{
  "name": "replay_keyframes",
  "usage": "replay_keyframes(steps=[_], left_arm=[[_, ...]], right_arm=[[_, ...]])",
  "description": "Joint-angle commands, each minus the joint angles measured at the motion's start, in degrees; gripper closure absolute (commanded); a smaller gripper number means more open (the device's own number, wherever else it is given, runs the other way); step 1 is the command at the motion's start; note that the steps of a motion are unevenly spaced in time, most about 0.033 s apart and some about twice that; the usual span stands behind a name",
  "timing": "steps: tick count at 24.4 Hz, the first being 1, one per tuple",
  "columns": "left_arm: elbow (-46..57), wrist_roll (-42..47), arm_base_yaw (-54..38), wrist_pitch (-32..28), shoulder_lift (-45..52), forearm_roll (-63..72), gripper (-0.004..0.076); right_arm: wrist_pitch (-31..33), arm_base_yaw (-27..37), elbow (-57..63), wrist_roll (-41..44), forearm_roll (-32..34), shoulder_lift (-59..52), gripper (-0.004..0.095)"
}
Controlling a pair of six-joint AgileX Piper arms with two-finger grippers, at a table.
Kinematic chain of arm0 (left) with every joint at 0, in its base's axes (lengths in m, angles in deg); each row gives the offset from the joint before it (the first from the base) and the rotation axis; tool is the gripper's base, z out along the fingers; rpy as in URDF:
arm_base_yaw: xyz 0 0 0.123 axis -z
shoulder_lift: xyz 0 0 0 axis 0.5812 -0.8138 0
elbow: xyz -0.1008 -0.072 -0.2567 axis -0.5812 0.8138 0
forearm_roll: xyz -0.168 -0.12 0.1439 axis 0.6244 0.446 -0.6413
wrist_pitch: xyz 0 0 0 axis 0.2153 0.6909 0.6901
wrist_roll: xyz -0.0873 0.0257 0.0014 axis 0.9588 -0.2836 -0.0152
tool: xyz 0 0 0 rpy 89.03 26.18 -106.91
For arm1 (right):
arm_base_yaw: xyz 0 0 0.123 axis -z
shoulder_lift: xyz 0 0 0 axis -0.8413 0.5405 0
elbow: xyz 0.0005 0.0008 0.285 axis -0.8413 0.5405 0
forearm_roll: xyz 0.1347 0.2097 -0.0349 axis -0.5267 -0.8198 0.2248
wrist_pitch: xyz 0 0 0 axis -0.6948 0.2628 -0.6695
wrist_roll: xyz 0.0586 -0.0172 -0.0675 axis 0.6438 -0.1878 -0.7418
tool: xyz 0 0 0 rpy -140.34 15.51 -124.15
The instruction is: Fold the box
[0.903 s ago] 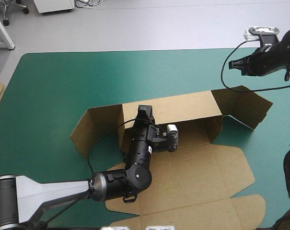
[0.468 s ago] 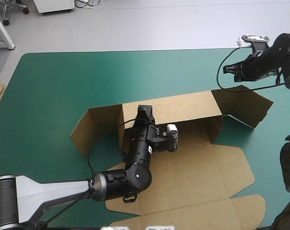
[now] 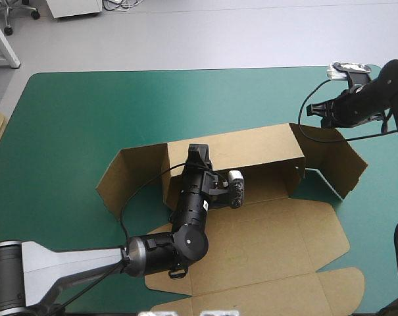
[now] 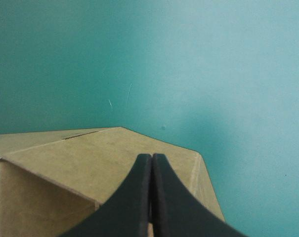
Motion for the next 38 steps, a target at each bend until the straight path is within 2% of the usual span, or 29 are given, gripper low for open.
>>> replay_keyframes(steps=[1,6,16,21,30,38], left_arm=[[-0.93,0.84,0.12,1.09,2.26,-4.75,0.0734],[-0.93,0.84,0.12,1.09,2.26,-4.11,0.0734],[-1.22,0.84,0.01,1.03,2.26,-5.08,0.0734],[-1.22,0.84,0.01,0.47,2.26,-5.08,0.0734],[-1.22,0.98,0.01,0.34,2.26,-5.08,0.0734],[-1.22,1.23,0.01,-0.22,2.26,-5.08,0.0734]], right_arm=[[0.26,0.36,0.64,-0.74,-1.27,-5.19,0.0927],[0.26,0.36,4.36,-0.54,-1.9,-8.44,0.0927],[0.36,0.25,4.35,1.99,-2.23,-8.87,0.0926],[0.38,-1.98,6.11,3.63,2.24,-11.75,0.0927],[0.38,-4.19,13.89,2.28,1.55,-13.43,0.0926],[0.13,-5.02,13.21,2.97,-0.34,-19.01,0.0926]])
